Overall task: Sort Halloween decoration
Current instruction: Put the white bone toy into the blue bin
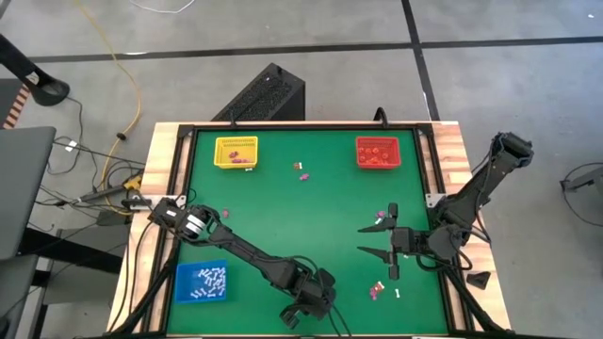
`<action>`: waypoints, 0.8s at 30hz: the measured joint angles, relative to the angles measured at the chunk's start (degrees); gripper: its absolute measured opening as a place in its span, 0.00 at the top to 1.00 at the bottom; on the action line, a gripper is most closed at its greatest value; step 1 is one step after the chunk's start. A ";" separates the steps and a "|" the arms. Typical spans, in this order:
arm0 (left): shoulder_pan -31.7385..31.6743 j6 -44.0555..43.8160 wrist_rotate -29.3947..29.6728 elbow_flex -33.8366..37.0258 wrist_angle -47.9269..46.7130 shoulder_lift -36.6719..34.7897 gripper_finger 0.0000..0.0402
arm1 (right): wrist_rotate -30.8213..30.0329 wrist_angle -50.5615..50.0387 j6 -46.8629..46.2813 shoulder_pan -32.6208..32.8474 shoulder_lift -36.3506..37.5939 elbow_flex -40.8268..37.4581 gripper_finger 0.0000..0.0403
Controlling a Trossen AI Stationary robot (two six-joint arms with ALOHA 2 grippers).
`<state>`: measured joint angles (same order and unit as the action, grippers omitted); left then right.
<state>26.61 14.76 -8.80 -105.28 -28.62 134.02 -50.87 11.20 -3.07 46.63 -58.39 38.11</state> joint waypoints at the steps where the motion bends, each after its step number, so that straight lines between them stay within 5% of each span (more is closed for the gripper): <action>1: 0.00 -0.20 -0.19 -0.18 -0.11 0.02 0.98 | 0.00 -0.02 0.00 0.00 0.00 0.00 0.45; 7: 0.04 -0.48 -1.42 -4.79 -4.70 -0.05 1.00 | 0.00 0.00 0.00 0.02 0.00 0.00 0.45; 14: 0.51 -3.29 3.77 -8.19 -16.21 -5.69 1.00 | 0.00 -0.25 -0.55 0.01 0.02 0.00 0.45; 24: 5.89 -22.27 5.01 -8.22 -38.26 -13.85 1.00 | 0.04 -0.63 -2.88 0.86 0.02 0.00 0.45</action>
<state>32.50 -7.50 -3.79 -113.49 -66.88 120.17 -50.83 10.57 -5.95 47.49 -58.37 38.11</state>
